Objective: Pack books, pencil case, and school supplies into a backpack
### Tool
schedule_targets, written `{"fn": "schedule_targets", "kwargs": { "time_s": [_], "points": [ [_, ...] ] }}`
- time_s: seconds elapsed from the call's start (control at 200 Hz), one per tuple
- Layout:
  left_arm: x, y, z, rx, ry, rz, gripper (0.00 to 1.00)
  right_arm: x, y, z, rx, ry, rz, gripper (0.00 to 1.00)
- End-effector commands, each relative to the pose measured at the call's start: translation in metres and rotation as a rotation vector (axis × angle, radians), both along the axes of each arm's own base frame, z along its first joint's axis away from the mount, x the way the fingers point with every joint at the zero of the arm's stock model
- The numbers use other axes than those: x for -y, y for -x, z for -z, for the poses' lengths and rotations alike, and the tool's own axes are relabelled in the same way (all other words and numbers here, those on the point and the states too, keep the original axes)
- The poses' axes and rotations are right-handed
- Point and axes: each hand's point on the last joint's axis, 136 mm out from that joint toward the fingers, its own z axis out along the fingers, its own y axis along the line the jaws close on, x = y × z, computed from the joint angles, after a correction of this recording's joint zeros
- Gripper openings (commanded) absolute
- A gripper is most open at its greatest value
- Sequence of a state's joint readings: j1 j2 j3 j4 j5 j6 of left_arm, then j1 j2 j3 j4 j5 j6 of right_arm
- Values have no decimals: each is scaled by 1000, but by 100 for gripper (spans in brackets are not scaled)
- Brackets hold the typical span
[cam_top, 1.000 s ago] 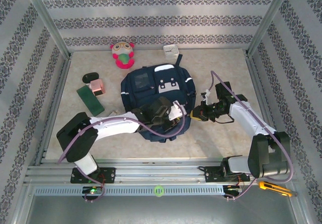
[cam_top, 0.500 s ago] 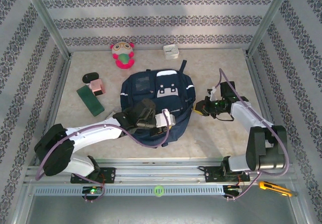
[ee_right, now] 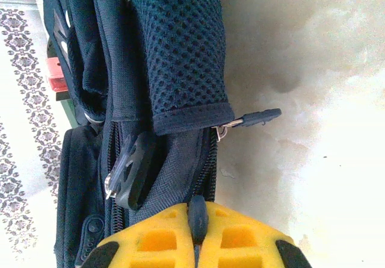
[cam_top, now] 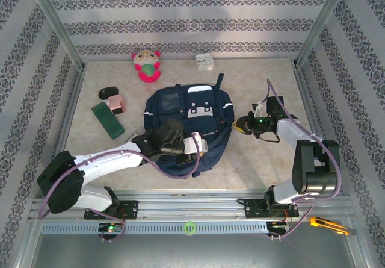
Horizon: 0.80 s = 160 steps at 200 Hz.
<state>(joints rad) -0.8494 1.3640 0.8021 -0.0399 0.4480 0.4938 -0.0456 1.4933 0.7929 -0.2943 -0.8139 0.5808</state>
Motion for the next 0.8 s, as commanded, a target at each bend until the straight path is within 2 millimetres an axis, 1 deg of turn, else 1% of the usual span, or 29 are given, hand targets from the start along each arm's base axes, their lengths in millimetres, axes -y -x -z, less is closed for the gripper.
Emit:
{"fn": "schedule_targets", "kwargs": {
  "time_s": [0.0, 0.02, 0.065, 0.105, 0.125, 0.16, 0.2, 0.245, 0.315, 0.36, 0.44, 0.52, 0.58, 0.645, 0.795],
  "points": [
    [1, 35, -9, -74, 42, 132, 0, 48, -40, 1, 145, 167, 154, 0],
    [1, 34, -10, -73, 44, 128, 1, 46, -38, 1, 145, 161, 146, 0],
    [2, 32, -12, -67, 50, 115, 10, 43, -35, -1, 140, 143, 132, 1],
    [1, 28, -15, -59, 57, 92, 24, 41, -31, -2, 129, 137, 123, 10],
    [1, 26, -18, -55, 63, 80, 33, 41, -28, -5, 128, 139, 119, 14],
    [-2, 22, -22, -55, 76, 55, 46, 41, -23, -8, 124, 152, 118, 22],
    [-6, 18, -28, -61, 98, 24, 56, 43, -17, -14, 130, 177, 118, 30],
    [-12, 11, -34, -66, 122, -10, 63, 44, -10, -23, 148, 211, 115, 38],
    [-24, 0, -39, -51, 136, -55, 68, 47, -2, -36, 177, 257, 113, 45],
    [-32, -8, -37, -28, 114, -80, 68, 45, 0, -48, 221, 268, 98, 47],
    [-43, -19, -23, 40, 9, -94, 71, 39, 2, -68, 317, 286, 53, 49],
    [-48, -31, -10, 85, -92, -102, 78, 28, 4, -85, 419, 313, -19, 51],
    [-46, -40, -4, 104, -135, -97, 81, 21, 7, -93, 485, 335, -80, 51],
    [-39, -45, -1, 103, -151, -76, 85, 14, 11, -97, 539, 359, -138, 52],
    [-22, -46, 5, 94, -147, -12, 91, 7, 14, -99, 586, 378, -190, 52]
  ]
}}
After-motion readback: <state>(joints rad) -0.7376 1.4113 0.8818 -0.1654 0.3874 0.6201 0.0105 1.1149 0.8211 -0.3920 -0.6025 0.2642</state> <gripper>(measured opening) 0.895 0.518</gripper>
